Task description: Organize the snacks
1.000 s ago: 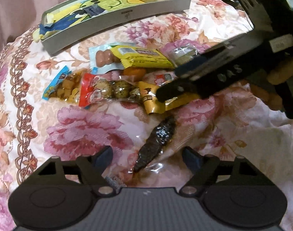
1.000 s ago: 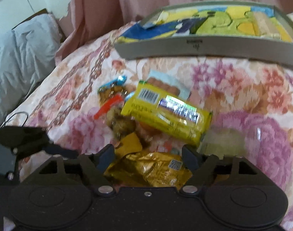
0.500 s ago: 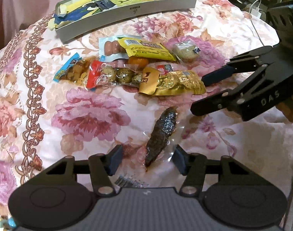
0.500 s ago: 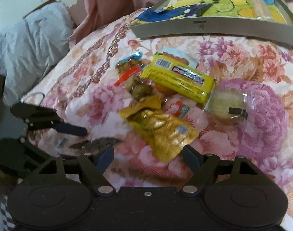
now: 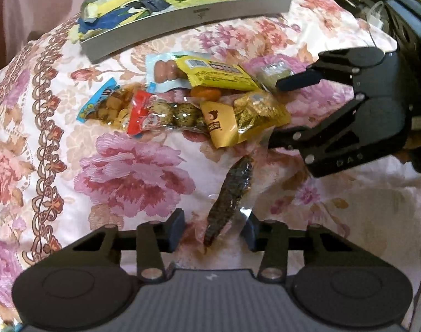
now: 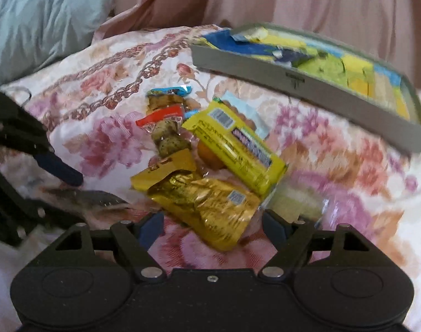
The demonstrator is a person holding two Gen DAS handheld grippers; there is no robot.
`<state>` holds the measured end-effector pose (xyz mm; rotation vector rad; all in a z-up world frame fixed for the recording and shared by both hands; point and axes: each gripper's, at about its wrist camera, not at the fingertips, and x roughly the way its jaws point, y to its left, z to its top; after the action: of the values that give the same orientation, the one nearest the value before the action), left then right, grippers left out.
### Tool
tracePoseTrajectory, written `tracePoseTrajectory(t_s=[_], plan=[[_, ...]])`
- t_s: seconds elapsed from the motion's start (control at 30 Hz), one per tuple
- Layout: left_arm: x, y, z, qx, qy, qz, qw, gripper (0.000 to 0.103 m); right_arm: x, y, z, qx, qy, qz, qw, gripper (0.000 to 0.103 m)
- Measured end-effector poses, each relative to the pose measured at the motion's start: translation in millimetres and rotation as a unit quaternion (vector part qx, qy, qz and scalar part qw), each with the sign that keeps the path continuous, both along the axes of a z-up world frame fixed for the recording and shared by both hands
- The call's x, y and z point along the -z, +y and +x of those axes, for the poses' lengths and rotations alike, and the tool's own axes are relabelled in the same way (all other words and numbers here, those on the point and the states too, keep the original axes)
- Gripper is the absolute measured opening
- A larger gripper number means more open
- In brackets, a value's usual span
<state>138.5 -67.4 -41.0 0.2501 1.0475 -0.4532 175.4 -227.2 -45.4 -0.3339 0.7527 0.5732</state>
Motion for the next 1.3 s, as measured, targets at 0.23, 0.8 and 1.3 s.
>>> tracePoseTrajectory(t_s=[0.23,0.8,1.3], plan=[[-3,11,7,-0.044,0.009,-0.014,0.9989,0.024,11,20,3,-0.048,-0.015,-0.004,0.999,0.071],[-13,8,-3,-0.091,-0.016,0.003,0.9957,0.016,18,44,-18,-0.035,-0.100,-0.043,0.993,0.035],[-22,8,-6,-0.132,-0.040,-0.013,0.9903,0.015,26,43,-7,-0.005,-0.121,-0.059,0.991,0.072]])
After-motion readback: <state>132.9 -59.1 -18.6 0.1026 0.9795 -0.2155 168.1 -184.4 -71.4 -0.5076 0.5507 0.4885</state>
